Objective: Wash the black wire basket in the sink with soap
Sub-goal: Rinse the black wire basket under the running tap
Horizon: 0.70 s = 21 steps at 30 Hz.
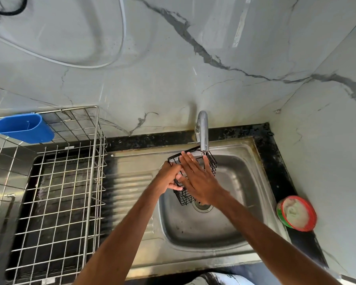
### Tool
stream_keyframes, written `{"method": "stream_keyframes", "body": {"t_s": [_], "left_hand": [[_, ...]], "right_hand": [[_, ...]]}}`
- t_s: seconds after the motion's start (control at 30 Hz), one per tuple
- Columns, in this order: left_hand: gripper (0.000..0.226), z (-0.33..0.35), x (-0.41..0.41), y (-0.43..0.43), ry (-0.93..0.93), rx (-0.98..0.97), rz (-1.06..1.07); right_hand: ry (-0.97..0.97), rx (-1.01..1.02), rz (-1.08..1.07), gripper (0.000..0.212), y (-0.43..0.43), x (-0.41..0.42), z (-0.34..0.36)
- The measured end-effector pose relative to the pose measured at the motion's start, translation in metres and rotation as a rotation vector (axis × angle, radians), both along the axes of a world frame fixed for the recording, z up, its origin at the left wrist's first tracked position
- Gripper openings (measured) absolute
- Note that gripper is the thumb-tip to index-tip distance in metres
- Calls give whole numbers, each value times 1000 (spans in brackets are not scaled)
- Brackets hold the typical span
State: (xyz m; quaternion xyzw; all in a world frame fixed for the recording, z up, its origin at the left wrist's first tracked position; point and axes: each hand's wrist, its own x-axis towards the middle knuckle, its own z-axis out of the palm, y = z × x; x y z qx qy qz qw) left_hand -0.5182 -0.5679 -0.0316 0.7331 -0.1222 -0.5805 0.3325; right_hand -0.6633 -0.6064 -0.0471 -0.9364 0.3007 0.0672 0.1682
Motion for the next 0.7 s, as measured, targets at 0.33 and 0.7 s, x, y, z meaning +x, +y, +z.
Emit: {"method": "stream_keyframes", "body": {"t_s": [0.33, 0.7], "left_hand": [[45, -8, 4, 8, 56, 45, 60], [37, -9, 14, 23, 147, 21, 4]], "right_hand": [[-240, 468, -433, 56, -45, -20, 20], [-132, 486, -543, 76, -60, 18, 28]]}}
